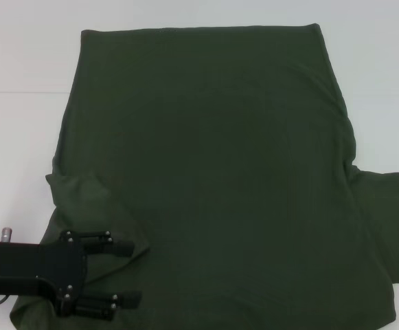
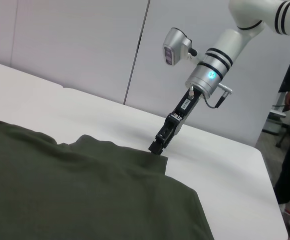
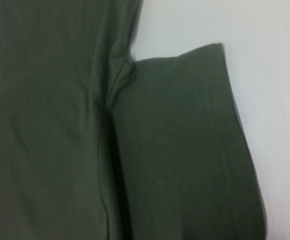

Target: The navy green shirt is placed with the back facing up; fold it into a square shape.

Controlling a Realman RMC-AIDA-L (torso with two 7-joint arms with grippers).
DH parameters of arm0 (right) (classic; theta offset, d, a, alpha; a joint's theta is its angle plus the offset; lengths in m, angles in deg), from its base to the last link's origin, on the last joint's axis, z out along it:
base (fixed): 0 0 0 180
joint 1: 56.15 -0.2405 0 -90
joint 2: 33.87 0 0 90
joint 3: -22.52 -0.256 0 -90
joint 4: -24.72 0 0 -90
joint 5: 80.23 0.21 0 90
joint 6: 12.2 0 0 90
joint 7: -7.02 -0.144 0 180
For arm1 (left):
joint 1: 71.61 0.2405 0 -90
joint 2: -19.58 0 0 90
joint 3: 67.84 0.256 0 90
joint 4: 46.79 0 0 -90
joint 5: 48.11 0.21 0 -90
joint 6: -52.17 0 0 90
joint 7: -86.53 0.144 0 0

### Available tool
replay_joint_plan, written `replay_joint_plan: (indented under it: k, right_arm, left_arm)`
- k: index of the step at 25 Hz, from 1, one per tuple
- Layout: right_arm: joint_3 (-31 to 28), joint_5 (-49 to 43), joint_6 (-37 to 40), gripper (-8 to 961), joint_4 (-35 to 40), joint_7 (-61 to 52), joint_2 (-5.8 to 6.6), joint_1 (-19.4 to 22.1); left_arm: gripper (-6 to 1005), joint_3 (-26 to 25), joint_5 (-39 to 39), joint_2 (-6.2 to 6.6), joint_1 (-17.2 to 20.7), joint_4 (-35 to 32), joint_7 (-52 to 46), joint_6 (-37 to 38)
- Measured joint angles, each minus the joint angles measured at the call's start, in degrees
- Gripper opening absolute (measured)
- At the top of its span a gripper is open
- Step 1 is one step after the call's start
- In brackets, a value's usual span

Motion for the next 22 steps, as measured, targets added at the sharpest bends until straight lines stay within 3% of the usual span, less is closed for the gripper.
replay_joint_plan:
  k: [22]
  right_arm:
    - [0.5,0.2,-0.4,843,-2.3,0.5,-0.39,-2.7]
  left_arm:
    - [843,0.0,0.0,-0.08,0.1,0.2,0.0,-0.3]
